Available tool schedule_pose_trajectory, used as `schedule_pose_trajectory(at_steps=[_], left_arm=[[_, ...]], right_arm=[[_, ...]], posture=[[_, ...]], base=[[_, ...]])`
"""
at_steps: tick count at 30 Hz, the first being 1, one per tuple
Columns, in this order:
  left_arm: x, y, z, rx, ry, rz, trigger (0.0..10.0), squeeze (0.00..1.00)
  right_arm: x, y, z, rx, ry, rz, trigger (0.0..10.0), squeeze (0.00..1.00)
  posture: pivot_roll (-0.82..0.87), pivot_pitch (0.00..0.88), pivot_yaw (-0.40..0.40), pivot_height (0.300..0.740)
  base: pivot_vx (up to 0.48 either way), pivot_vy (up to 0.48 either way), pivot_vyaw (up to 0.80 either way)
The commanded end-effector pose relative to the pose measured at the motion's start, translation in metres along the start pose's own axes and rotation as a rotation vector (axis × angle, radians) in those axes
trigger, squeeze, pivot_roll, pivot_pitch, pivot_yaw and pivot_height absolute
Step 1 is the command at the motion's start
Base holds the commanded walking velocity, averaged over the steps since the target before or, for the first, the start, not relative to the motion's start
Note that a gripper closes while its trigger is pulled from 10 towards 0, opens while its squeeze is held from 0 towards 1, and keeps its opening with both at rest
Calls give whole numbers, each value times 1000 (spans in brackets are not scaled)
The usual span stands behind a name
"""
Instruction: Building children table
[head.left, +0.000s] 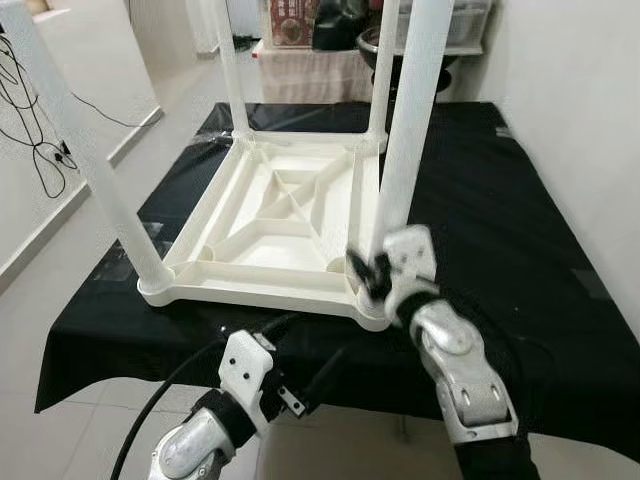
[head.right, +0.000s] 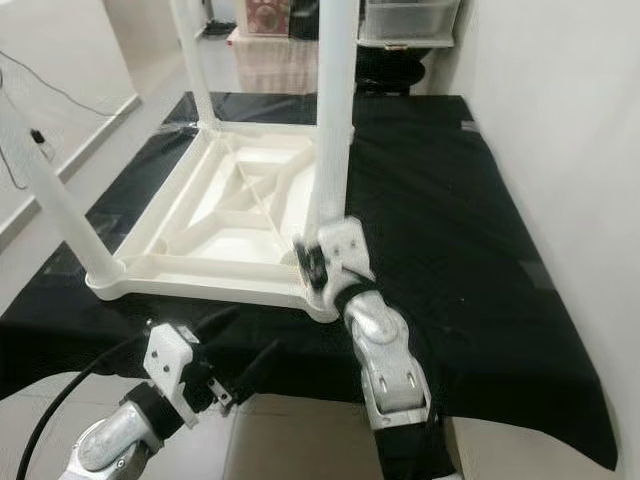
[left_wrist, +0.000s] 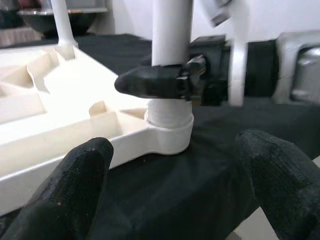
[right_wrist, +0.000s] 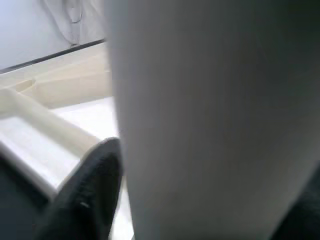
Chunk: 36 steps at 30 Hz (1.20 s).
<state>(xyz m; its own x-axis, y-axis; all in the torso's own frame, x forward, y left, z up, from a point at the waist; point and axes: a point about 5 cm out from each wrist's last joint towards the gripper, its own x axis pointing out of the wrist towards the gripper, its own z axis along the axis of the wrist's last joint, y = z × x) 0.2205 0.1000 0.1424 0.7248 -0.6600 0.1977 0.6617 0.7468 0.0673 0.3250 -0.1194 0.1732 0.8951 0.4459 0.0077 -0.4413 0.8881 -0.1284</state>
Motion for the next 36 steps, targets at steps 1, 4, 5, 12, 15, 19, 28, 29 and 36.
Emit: schedule_pose_trajectory(at_steps=[1,4,5,12,15,19,28,29,36], left_arm=[[-3,2,-5,-7,22,8,10000,0],[-2,1,-5,-8,22,5,10000,0],[-2,1,-5,-8,22,4,10000,0],[-2,0,-5,-5,22,7,10000,0],[-3,-1,-4,-3,23,10,10000,0],[-3,-1,-4,-2,26,10,10000,0],[-4,-2,-4,-1,27,12,10000,0],[-4,-2,-3,-2,26,12,10000,0],[-5,-1,-2,-6,25,10,10000,0]], right_arm=[[5,3,16,25,-79,109,10000,1000],[5,2,23,21,-103,247,10000,1000],[5,-1,26,-38,-93,385,10000,0],[12,-15,31,-83,-61,622,10000,0],[19,-15,35,-48,-52,701,10000,0],[21,-13,34,-25,-20,811,2784,0],[24,-16,34,-4,-20,864,0,0],[24,-19,33,-8,-24,849,0,0],[12,-41,21,-58,-23,510,0,0]], posture=[[-73,151,21,740],[-69,149,19,740],[-66,148,15,740],[-50,147,10,740],[-36,149,9,740],[-33,150,10,740],[-32,153,11,740],[-36,156,13,740],[-52,172,13,740]], base=[[0,0,0],[0,0,0],[0,0,0],[0,0,0],[0,0,0],[0,0,0],[0,0,0],[0,0,0],[0,0,0]])
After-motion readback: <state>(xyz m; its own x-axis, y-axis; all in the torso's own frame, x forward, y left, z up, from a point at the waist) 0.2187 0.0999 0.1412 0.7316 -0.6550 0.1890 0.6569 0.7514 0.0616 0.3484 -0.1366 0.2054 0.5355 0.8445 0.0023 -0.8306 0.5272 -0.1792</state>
